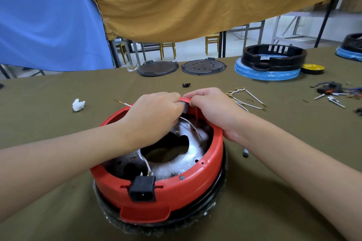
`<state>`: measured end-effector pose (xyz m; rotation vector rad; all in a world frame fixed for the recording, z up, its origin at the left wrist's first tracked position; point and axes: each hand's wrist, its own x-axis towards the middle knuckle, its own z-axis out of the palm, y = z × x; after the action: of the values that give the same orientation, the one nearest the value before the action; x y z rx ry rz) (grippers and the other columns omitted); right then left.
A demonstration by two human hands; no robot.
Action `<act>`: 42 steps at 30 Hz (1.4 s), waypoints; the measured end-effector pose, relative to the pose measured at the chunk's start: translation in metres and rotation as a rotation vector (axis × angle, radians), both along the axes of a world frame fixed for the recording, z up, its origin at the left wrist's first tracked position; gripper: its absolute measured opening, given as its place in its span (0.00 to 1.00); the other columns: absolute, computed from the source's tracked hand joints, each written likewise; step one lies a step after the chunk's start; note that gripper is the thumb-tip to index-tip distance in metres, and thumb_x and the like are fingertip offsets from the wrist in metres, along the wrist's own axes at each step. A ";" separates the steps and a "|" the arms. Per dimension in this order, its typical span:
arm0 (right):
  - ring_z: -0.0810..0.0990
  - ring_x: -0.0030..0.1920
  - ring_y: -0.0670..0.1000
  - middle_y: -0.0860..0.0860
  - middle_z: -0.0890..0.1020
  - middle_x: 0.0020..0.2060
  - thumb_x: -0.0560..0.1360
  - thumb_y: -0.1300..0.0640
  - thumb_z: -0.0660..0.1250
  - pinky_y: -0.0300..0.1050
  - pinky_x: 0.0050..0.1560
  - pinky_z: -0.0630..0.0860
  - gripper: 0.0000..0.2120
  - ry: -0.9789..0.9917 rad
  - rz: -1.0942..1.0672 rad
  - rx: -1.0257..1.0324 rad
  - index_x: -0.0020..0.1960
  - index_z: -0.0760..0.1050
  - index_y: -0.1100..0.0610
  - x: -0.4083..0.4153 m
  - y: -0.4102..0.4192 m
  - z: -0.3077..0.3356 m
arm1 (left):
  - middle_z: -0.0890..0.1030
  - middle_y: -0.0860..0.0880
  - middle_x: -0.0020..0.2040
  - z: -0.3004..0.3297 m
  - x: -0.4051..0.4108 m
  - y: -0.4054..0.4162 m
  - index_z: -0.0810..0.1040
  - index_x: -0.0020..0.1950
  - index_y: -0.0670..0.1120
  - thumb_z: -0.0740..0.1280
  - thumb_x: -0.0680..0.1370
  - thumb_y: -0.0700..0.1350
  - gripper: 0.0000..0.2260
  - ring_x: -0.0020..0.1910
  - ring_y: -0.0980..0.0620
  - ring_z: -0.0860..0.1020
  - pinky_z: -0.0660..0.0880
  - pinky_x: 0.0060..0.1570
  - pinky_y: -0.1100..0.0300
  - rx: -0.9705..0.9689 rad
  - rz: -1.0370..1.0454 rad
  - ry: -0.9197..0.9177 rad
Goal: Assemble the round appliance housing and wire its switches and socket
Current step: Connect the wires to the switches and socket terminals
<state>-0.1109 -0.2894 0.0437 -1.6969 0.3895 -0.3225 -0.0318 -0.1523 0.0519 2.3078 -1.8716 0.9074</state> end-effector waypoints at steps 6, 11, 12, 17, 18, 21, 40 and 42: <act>0.81 0.43 0.55 0.63 0.84 0.50 0.74 0.67 0.59 0.57 0.55 0.80 0.15 0.004 -0.018 0.018 0.52 0.83 0.61 0.001 -0.001 -0.001 | 0.75 0.47 0.37 -0.006 0.002 -0.005 0.78 0.39 0.44 0.67 0.77 0.43 0.08 0.35 0.40 0.77 0.65 0.28 0.55 -0.094 0.122 0.102; 0.80 0.42 0.56 0.65 0.83 0.50 0.73 0.68 0.59 0.56 0.49 0.80 0.15 0.013 0.003 0.026 0.52 0.83 0.64 -0.001 0.000 -0.001 | 0.77 0.57 0.39 -0.005 0.010 0.004 0.84 0.47 0.53 0.69 0.77 0.51 0.04 0.35 0.57 0.74 0.68 0.38 0.58 -0.108 0.181 0.308; 0.79 0.41 0.55 0.66 0.83 0.51 0.73 0.68 0.59 0.53 0.46 0.78 0.15 0.013 0.005 0.028 0.52 0.82 0.64 -0.001 0.000 0.000 | 0.77 0.58 0.37 -0.005 0.011 0.006 0.83 0.45 0.53 0.72 0.75 0.50 0.02 0.32 0.61 0.72 0.67 0.37 0.59 -0.136 0.194 0.374; 0.78 0.40 0.54 0.65 0.83 0.50 0.74 0.67 0.60 0.48 0.44 0.75 0.13 0.013 -0.001 0.007 0.52 0.83 0.62 -0.001 0.002 -0.001 | 0.79 0.58 0.31 -0.006 0.006 0.006 0.79 0.37 0.52 0.75 0.71 0.47 0.06 0.32 0.65 0.74 0.71 0.36 0.62 -0.238 0.292 0.609; 0.78 0.40 0.54 0.65 0.83 0.50 0.74 0.67 0.60 0.48 0.43 0.75 0.13 0.015 -0.001 0.005 0.52 0.83 0.62 -0.002 0.002 -0.001 | 0.80 0.58 0.30 -0.005 0.006 0.005 0.79 0.35 0.52 0.74 0.72 0.48 0.07 0.31 0.65 0.75 0.70 0.34 0.63 -0.243 0.318 0.638; 0.78 0.40 0.55 0.65 0.83 0.50 0.74 0.67 0.60 0.49 0.44 0.75 0.13 0.015 0.007 0.013 0.52 0.83 0.63 -0.002 0.002 0.000 | 0.80 0.58 0.27 -0.001 0.006 0.001 0.79 0.32 0.53 0.74 0.71 0.48 0.08 0.27 0.65 0.76 0.72 0.31 0.64 -0.255 0.390 0.708; 0.81 0.43 0.53 0.60 0.85 0.49 0.75 0.67 0.60 0.48 0.46 0.81 0.14 0.020 -0.010 0.036 0.54 0.82 0.58 -0.002 0.001 0.000 | 0.81 0.57 0.27 0.011 0.005 -0.006 0.82 0.33 0.50 0.74 0.69 0.45 0.05 0.32 0.54 0.80 0.80 0.38 0.58 -0.178 0.482 0.885; 0.81 0.44 0.53 0.60 0.85 0.49 0.75 0.66 0.61 0.51 0.50 0.81 0.14 0.020 -0.014 0.025 0.54 0.82 0.58 -0.002 0.001 0.000 | 0.82 0.53 0.29 0.014 0.005 -0.001 0.82 0.35 0.49 0.74 0.69 0.44 0.04 0.32 0.50 0.82 0.82 0.37 0.55 -0.203 0.471 0.942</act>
<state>-0.1125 -0.2881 0.0434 -1.6749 0.4192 -0.3101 -0.0263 -0.1534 0.0662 2.4070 -0.8397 -0.0538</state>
